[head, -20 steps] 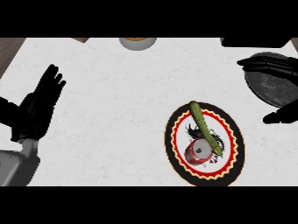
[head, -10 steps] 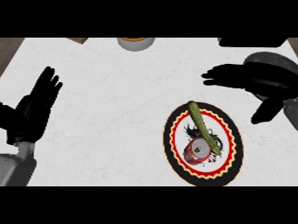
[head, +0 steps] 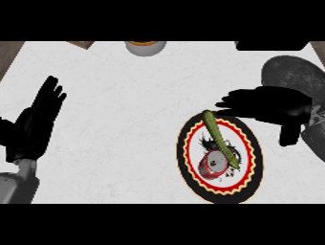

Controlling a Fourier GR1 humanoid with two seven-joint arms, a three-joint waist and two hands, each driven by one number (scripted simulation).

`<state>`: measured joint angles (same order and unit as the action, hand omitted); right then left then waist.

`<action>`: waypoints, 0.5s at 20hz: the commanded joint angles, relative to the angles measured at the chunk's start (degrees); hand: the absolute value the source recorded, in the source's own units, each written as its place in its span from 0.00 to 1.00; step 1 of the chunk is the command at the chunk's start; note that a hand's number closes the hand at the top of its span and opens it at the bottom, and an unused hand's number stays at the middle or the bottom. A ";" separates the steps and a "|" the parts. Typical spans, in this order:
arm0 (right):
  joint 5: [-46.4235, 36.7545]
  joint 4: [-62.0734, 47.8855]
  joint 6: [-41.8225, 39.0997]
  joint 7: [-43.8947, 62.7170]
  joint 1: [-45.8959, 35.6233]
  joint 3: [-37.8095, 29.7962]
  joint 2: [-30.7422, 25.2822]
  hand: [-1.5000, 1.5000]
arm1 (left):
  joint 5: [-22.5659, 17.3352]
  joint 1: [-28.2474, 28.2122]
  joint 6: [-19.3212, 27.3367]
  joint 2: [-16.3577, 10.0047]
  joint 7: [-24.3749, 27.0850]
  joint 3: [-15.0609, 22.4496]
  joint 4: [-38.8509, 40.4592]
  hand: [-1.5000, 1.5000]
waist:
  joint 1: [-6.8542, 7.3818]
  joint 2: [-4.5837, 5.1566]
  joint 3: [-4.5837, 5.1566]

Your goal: Pick the squash from the plate and place it in the pan

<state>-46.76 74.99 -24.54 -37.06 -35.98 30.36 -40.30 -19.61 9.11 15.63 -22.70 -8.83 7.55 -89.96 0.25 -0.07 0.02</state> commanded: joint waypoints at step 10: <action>-13.91 14.85 0.19 9.48 8.87 -1.14 5.56 0.00 | 4.02 2.88 -0.97 4.21 -1.18 -1.62 2.73 0.50 | -0.35 0.05 -0.01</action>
<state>-57.53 87.64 -23.13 -29.41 -28.86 29.96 -38.11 -17.56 9.83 14.68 -20.31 -9.56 6.05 -89.19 -0.17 -0.10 0.01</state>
